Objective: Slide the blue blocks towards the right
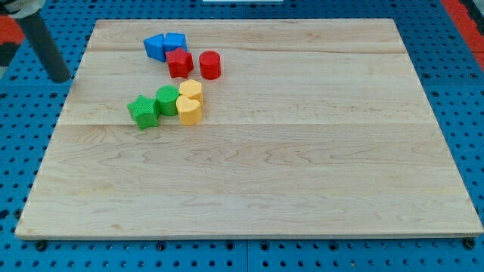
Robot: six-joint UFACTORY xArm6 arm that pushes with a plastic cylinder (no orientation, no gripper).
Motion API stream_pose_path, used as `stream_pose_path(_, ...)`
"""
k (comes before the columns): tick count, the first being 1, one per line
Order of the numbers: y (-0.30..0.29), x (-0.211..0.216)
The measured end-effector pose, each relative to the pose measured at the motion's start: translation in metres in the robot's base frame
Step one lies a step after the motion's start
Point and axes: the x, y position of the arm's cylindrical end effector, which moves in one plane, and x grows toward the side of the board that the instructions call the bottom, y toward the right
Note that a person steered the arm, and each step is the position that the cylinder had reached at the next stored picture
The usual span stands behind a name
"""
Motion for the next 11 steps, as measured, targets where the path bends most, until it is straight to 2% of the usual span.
stream_pose_path(1, 0.000, -0.023)
stream_pose_path(2, 0.049, -0.043)
stream_pose_path(3, 0.130, -0.051)
stream_pose_path(5, 0.195, -0.053)
stream_pose_path(6, 0.213, -0.066)
stream_pose_path(7, 0.212, -0.047)
stream_pose_path(8, 0.142, -0.045)
stream_pose_path(9, 0.123, -0.066)
stream_pose_path(10, 0.183, -0.086)
stream_pose_path(11, 0.247, -0.079)
